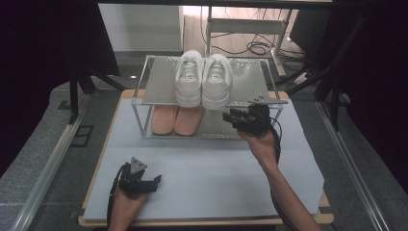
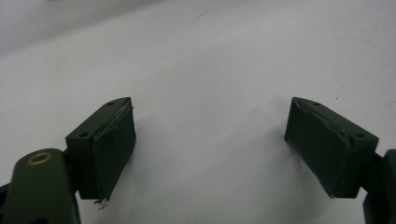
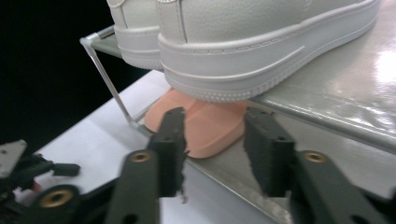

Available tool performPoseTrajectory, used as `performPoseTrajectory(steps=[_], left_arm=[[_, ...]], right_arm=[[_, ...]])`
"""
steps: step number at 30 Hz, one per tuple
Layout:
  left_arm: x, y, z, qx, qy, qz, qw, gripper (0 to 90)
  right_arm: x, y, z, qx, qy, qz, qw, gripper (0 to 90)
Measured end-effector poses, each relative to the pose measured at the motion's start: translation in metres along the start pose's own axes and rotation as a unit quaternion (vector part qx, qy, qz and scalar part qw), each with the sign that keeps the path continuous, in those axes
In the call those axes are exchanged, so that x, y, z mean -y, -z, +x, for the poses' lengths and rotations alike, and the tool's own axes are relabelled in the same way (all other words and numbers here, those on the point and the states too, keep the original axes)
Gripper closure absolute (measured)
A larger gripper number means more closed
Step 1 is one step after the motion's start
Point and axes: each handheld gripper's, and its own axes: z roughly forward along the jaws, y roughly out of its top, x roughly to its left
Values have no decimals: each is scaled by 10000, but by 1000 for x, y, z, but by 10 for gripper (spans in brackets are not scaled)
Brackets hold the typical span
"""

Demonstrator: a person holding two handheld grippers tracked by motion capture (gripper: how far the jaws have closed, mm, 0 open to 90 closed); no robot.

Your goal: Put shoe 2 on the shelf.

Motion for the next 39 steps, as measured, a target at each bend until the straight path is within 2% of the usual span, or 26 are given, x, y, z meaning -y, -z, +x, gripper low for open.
performPoseTrajectory(steps=[8,10,12,15,18,25,33,39], left_arm=[[0,0,0,-2,-2,1,10000,164],[0,0,0,-3,26,-24,10000,163],[0,0,0,1,-26,24,10000,164],[0,0,0,-3,4,-3,10000,163],[0,0,-1,-4,26,-24,10000,163],[0,0,-1,-8,19,-22,10000,164],[0,0,-1,-26,-36,5,10000,164],[0,0,-1,-19,6,-7,10000,163]], right_arm=[[11,10,2,201,450,128,9987,366],[15,13,2,238,495,120,9984,342],[18,15,2,303,592,227,9975,308],[25,20,2,321,693,311,9966,273],[32,25,1,315,728,359,9962,252],[52,38,-6,501,837,567,9936,168],[81,49,-17,455,747,814,9928,120],[105,55,-20,638,743,994,9902,72]])
